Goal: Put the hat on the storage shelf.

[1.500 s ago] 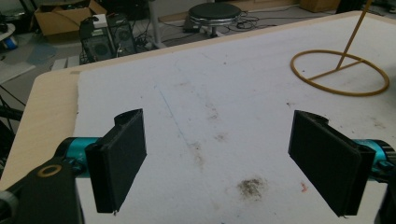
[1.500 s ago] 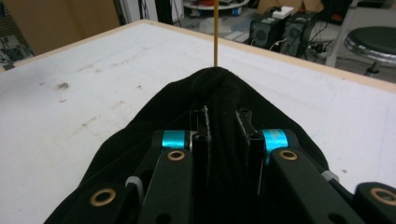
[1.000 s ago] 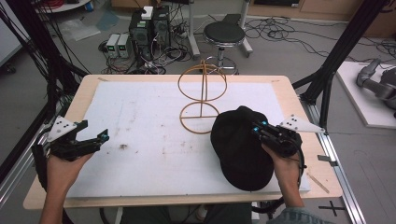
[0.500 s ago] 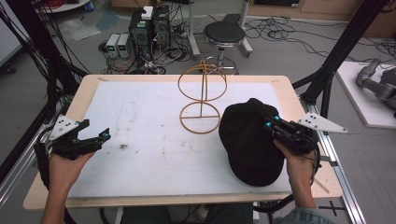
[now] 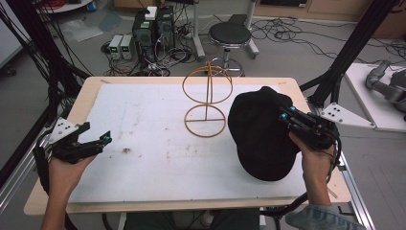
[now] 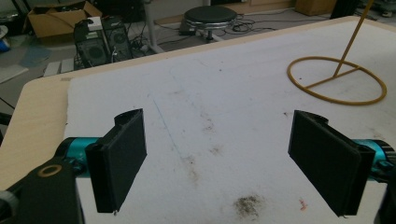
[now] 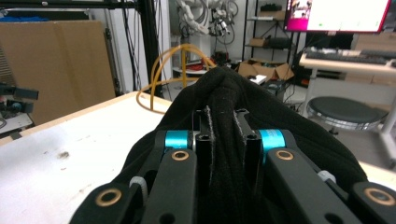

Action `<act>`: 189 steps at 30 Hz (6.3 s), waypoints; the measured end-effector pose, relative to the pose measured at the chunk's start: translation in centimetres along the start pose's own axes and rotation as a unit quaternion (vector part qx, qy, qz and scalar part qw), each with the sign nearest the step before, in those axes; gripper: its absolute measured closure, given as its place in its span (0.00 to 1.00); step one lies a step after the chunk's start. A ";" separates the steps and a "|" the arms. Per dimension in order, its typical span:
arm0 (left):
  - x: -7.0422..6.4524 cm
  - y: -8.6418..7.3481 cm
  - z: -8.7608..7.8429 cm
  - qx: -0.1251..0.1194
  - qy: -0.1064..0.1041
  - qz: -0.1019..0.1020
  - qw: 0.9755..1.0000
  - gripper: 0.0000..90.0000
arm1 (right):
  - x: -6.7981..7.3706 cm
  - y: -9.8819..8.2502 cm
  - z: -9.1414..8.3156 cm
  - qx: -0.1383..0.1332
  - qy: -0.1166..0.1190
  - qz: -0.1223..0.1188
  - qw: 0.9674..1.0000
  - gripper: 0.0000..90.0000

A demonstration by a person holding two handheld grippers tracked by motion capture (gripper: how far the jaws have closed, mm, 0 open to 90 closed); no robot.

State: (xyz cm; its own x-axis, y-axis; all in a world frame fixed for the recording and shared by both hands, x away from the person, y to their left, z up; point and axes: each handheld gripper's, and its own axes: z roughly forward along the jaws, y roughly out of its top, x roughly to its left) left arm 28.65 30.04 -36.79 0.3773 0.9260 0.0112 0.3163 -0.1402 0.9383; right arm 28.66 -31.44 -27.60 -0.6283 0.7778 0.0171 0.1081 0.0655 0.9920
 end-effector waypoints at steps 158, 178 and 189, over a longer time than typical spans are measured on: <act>-0.7 0.6 0.4 -0.009 -0.023 0.007 1.000 0.22 | -1.2 3.9 12.7 0.065 -0.076 0.066 0.993 0.26; -0.8 0.5 0.5 -0.007 -0.027 0.009 1.000 0.22 | 0.0 -1.0 6.9 0.049 -0.076 0.056 0.994 0.13; -1.0 0.5 0.5 -0.010 -0.028 0.010 1.000 0.21 | 1.5 -3.6 5.4 0.033 -0.071 0.048 0.996 0.13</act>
State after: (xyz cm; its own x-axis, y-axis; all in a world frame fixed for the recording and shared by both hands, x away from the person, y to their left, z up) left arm 28.90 28.81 -36.47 0.4323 0.9017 0.0101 0.2921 -0.1506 0.9445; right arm 31.47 -27.12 -31.79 -0.4974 0.8630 0.0887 0.2159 0.0241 0.9761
